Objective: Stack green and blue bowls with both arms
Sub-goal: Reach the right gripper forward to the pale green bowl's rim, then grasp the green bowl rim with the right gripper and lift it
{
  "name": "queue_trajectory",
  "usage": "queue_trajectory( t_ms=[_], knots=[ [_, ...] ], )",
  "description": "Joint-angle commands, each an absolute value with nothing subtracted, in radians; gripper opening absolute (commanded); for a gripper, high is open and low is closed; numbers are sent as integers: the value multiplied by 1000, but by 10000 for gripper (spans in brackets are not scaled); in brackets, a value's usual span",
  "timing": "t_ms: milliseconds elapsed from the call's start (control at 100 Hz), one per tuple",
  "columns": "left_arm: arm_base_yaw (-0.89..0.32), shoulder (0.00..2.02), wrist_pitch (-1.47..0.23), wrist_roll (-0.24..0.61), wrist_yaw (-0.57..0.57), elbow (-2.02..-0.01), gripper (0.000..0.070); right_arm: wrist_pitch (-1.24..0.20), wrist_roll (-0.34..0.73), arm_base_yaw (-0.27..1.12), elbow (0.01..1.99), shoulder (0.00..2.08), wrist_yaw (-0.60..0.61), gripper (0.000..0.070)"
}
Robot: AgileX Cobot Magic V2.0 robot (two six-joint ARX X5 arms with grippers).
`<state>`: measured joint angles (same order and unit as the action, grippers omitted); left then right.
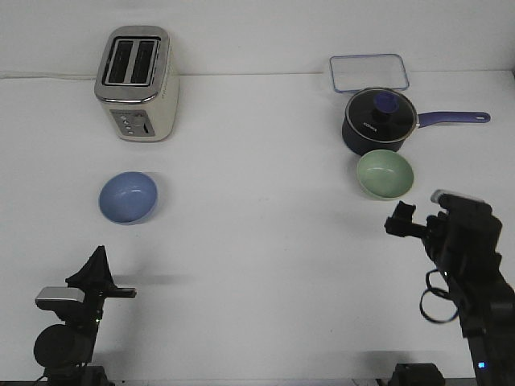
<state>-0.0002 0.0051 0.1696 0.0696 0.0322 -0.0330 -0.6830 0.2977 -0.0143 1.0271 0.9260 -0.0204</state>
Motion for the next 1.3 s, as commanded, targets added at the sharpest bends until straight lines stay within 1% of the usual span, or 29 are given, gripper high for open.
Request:
queue_trajectory(
  t_ms=[0,250,370,460,670,880,910,940,970,1050,1080,1100,1110,1290],
  knots=[
    [0,4,181,65,35,-14,15,-681,263,-22,1085,1021,-19,601],
    [0,4,181,65,34,-14,15,-682,212,-90,1292,1381,-12,601],
    [0,4,181,65,34,-14,15,-688,211,-129,1370,1530,31,601],
    [0,4,181,65,34,-14,15,-691,210,-151,1412,1627,38,601],
    [0,4,181,65,34,-14,15,-664,202,-188,1453,1792,75,601],
    [0,4,181,65,35,-14,15,-627,199,-202,1454,1876,116,595],
    [0,4,181,65,34,-14,15,-623,194,-202,1454,1884,117,559],
    [0,4,181,65,34,-14,15,-623,188,-202,1454,1887,117,492],
    [0,4,181,65,35,-14,15,-625,180,-202,1454,1889,117,402],
    [0,4,181,65,34,-14,15,-625,178,-202,1454,1893,117,122],
    [0,4,181,65,34,-14,15,-625,178,-202,1454,1893,117,46],
    [0,4,181,65,35,-14,15,-626,178,-202,1454,1893,117,12],
    [0,4,181,65,34,-14,15,-626,179,-202,1454,1893,117,0],
    [0,4,181,65,34,-14,14,-642,170,-204,1455,1880,118,0]
  ],
)
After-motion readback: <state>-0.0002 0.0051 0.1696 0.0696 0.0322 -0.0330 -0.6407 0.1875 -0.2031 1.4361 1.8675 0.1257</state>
